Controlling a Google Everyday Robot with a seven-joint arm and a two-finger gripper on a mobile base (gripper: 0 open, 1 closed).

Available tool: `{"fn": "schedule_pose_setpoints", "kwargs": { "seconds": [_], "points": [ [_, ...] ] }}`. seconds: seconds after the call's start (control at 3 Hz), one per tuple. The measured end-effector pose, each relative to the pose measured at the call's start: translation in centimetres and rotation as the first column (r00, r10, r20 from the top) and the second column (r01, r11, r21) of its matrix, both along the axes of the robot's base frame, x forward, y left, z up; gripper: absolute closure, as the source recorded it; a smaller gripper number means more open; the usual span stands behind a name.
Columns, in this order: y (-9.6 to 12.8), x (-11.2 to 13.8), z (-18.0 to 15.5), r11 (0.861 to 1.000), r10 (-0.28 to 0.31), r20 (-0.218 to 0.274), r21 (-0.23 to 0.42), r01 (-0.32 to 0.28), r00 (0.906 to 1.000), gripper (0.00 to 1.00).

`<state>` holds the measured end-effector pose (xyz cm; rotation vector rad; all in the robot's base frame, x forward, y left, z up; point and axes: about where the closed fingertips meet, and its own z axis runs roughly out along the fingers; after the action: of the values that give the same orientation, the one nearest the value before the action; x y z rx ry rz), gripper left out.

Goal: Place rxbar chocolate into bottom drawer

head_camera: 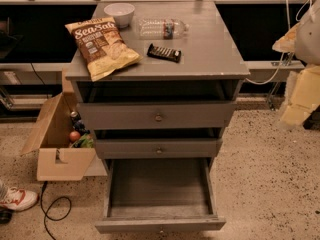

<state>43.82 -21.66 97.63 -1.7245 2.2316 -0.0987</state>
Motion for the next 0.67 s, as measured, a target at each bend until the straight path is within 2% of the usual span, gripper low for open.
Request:
{"fn": "schedule_pose_setpoints", "kwargs": {
  "seconds": [0.33, 0.67],
  "points": [
    [0.0, 0.0, 0.0, 1.000, 0.000, 0.000, 0.000, 0.000, 1.0000, 0.00],
    [1.5, 3.5, -1.2, 0.995, 0.009, 0.045, 0.098, -0.014, 0.9989, 0.00]
  ]
}}
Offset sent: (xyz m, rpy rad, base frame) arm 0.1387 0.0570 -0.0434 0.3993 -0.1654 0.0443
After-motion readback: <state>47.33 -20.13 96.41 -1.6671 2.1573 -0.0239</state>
